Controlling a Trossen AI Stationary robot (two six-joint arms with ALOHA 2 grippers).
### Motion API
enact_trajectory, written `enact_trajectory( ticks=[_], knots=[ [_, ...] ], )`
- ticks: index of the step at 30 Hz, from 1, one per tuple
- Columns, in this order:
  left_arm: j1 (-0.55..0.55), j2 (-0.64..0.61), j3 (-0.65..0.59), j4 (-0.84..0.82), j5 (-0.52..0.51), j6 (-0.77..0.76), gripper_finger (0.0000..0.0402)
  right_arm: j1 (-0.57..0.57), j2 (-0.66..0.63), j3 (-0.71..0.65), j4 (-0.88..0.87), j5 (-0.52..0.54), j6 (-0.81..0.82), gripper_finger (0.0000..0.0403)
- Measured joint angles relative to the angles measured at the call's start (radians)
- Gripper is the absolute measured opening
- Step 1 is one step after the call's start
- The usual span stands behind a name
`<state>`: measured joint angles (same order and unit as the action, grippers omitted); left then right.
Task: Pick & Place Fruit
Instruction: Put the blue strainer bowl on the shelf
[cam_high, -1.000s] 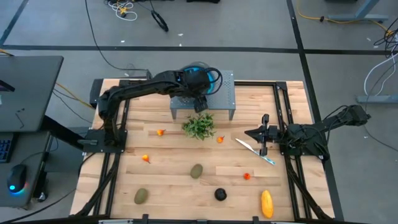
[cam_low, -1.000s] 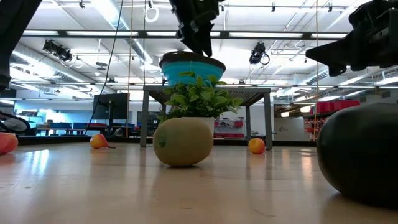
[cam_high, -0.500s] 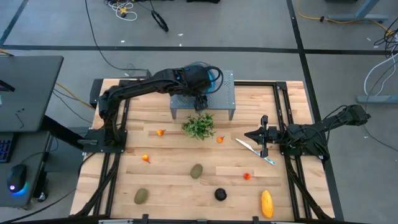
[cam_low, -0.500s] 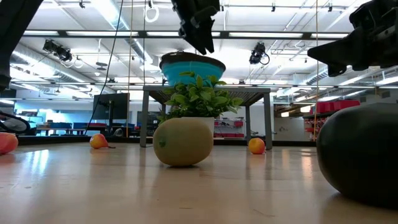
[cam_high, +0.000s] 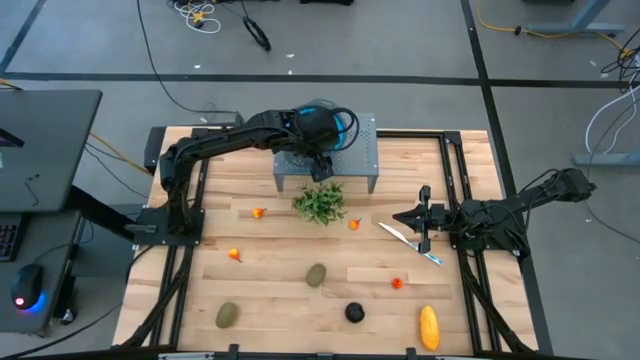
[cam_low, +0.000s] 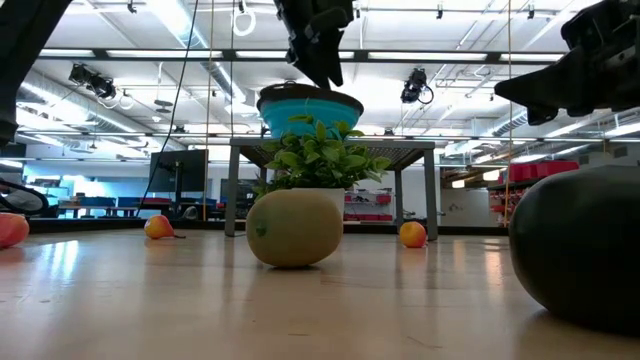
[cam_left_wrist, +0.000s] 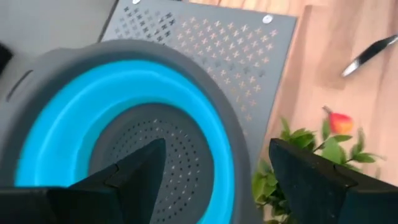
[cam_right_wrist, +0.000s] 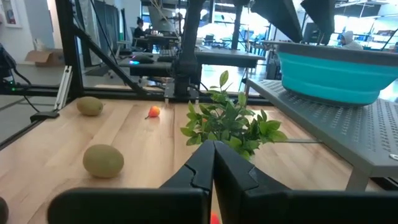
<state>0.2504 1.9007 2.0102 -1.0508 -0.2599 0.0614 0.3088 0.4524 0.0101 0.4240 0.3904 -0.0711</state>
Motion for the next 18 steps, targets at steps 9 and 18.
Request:
enact_trajectory(
  ticks=[9, 18],
  knots=[
    [0.0, -0.001, -0.106, 0.06, 0.005, 0.003, 0.0293, 0.0, 0.0, 0.0, -0.002, 0.0, 0.0, 0.0017],
    [0.001, -0.001, -0.15, 0.102, -0.058, 0.03, 0.0289, 0.0, 0.0, 0.0, -0.006, 0.0, 0.0, 0.0017]
  ],
)
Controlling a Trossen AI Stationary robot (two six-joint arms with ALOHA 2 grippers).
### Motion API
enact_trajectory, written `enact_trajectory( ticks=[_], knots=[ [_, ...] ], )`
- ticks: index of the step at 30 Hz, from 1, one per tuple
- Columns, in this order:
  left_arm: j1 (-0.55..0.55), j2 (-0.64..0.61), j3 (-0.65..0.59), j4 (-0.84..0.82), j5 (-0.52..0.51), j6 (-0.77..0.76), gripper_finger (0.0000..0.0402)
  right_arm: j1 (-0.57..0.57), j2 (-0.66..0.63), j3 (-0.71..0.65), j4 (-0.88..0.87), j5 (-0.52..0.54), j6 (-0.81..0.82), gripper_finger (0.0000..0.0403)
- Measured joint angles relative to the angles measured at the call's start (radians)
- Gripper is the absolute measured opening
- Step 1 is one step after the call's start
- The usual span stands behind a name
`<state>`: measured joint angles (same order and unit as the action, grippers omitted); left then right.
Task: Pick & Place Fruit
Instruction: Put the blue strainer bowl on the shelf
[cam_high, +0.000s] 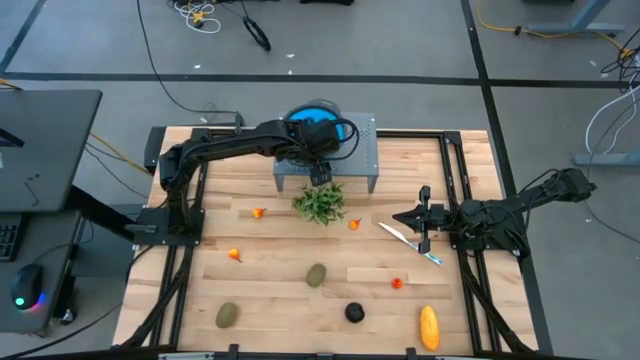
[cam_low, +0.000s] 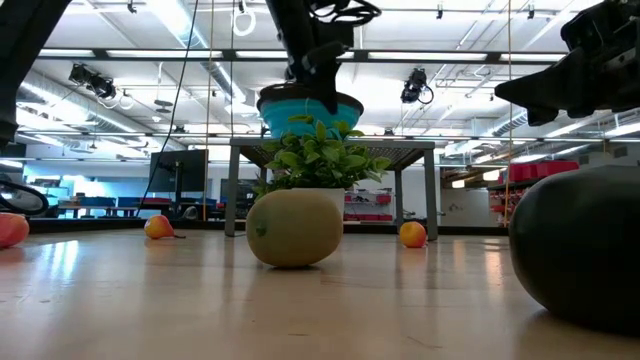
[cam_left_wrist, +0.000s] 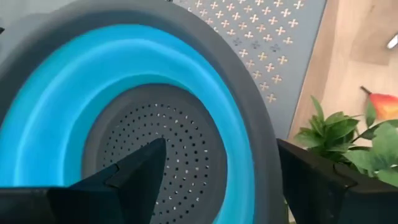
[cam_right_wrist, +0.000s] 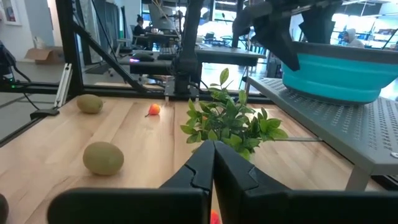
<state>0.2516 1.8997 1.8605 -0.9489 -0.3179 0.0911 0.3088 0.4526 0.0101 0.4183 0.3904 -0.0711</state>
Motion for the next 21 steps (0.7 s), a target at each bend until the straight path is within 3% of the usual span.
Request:
enact_trajectory(
  ticks=[6, 21],
  knots=[
    [0.0, 0.0, 0.0, -0.002, -0.015, 0.001, 0.0242, 0.0, 0.0, 0.0, 0.0, 0.0, 0.0, 0.0017],
    [-0.008, 0.0, 0.0, -0.049, -0.026, 0.047, 0.0048, 0.0, 0.0, 0.0, -0.003, 0.0, 0.0, 0.0017]
  ],
)
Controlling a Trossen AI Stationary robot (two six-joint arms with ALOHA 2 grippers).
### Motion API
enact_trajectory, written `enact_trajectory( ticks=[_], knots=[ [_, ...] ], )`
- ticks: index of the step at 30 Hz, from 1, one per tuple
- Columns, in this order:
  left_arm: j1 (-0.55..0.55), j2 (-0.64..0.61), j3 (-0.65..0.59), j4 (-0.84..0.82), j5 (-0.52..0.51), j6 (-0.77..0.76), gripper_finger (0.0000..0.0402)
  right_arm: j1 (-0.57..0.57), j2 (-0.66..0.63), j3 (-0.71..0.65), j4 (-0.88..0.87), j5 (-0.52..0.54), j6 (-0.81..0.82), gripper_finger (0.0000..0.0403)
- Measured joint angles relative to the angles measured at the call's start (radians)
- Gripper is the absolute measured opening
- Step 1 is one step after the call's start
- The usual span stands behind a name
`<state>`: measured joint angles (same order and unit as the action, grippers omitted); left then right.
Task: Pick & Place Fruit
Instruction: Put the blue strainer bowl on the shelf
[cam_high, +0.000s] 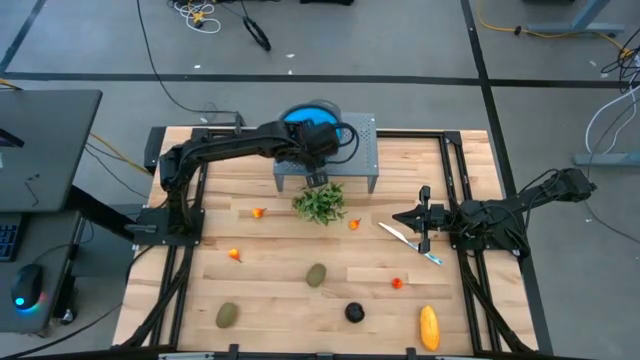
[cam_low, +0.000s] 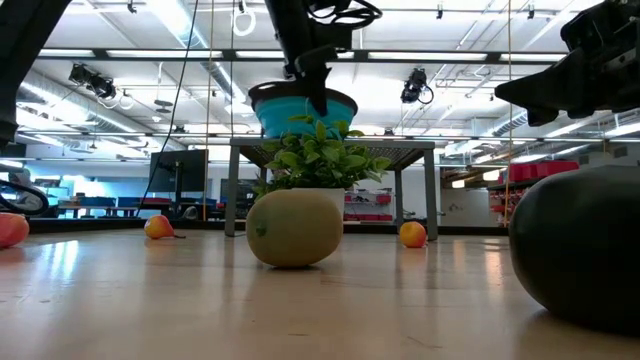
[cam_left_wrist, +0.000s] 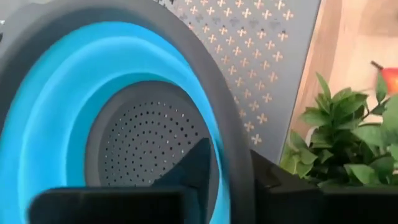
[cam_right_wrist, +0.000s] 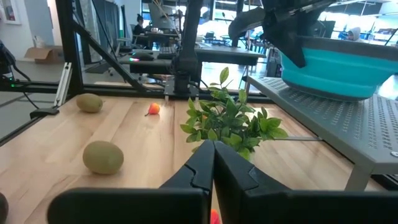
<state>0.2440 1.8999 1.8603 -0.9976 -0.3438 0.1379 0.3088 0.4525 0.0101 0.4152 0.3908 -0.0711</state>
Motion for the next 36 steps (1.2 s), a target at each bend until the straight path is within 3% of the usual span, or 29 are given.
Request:
enact_trajectory(
  ticks=[4, 10, 15, 21, 36],
  knots=[
    [0.0, 0.0, 0.0, -0.027, -0.012, 0.002, 0.0012, 0.0, 0.0, 0.0, 0.0, 0.0, 0.0, 0.0017],
    [-0.018, 0.0, 0.001, -0.072, -0.064, 0.032, 0.0027, 0.0, 0.0, 0.0, 0.0, 0.0, 0.0, 0.0017],
    [-0.04, 0.0, 0.001, -0.075, -0.124, 0.064, 0.001, 0.0, 0.0, 0.0, 0.0, 0.0, 0.0, 0.0017],
    [-0.042, -0.002, 0.001, -0.101, -0.157, 0.056, 0.002, 0.0, 0.0, 0.0, 0.0, 0.0, 0.0, 0.0017],
    [-0.039, -0.003, 0.001, -0.104, -0.14, 0.031, 0.001, 0.0, 0.0, 0.0, 0.0, 0.0, 0.0, 0.0017]
  ],
)
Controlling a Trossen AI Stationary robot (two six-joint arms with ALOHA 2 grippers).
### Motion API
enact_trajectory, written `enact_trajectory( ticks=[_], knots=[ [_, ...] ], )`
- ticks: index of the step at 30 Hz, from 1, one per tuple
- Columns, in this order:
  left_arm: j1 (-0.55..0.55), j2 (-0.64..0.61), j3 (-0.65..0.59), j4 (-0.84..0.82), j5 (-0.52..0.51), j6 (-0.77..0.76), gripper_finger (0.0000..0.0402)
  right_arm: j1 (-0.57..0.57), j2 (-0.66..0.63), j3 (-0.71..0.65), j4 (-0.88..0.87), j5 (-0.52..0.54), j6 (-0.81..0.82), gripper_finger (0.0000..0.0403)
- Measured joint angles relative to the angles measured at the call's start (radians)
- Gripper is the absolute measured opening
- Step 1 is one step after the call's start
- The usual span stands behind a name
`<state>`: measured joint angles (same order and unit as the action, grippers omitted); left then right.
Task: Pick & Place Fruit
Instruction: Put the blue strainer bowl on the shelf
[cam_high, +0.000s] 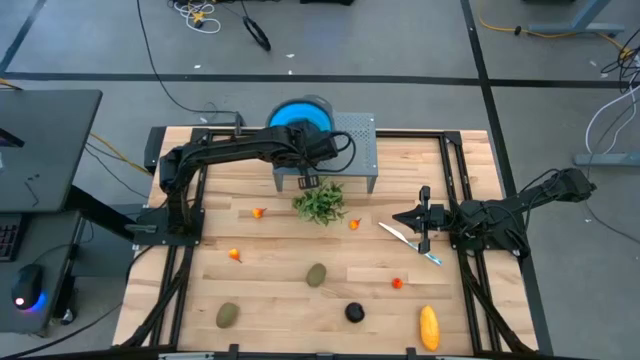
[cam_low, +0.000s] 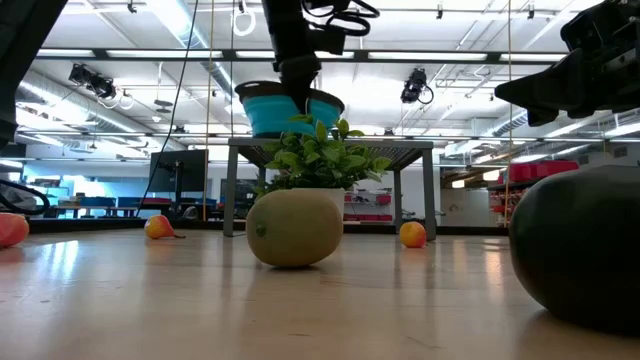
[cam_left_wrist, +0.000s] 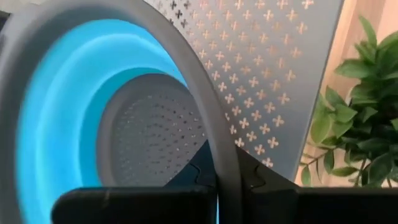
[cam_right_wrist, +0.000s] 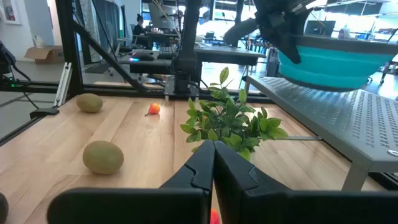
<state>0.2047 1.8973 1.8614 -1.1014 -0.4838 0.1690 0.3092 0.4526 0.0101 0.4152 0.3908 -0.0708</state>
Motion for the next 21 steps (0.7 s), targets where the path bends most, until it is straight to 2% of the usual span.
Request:
enact_trajectory(
  ticks=[3, 8, 17, 21],
  knots=[
    [0.001, 0.0, 0.0, -0.005, 0.01, -0.01, 0.0014, 0.0, 0.0, 0.0, 0.0, 0.0, 0.0, 0.0017],
    [0.001, 0.0, 0.0, -0.004, 0.006, -0.019, 0.0055, 0.0, 0.0, 0.0, 0.0, 0.0, 0.0, 0.0017],
    [0.006, 0.0, 0.0, -0.004, 0.006, -0.052, 0.0085, 0.0, 0.0, 0.0, 0.0, 0.0, 0.0, 0.0017],
    [0.006, 0.0, 0.001, -0.008, 0.008, -0.066, 0.0112, 0.0, 0.0, 0.0, 0.0, 0.0, 0.0, 0.0017]
  ],
)
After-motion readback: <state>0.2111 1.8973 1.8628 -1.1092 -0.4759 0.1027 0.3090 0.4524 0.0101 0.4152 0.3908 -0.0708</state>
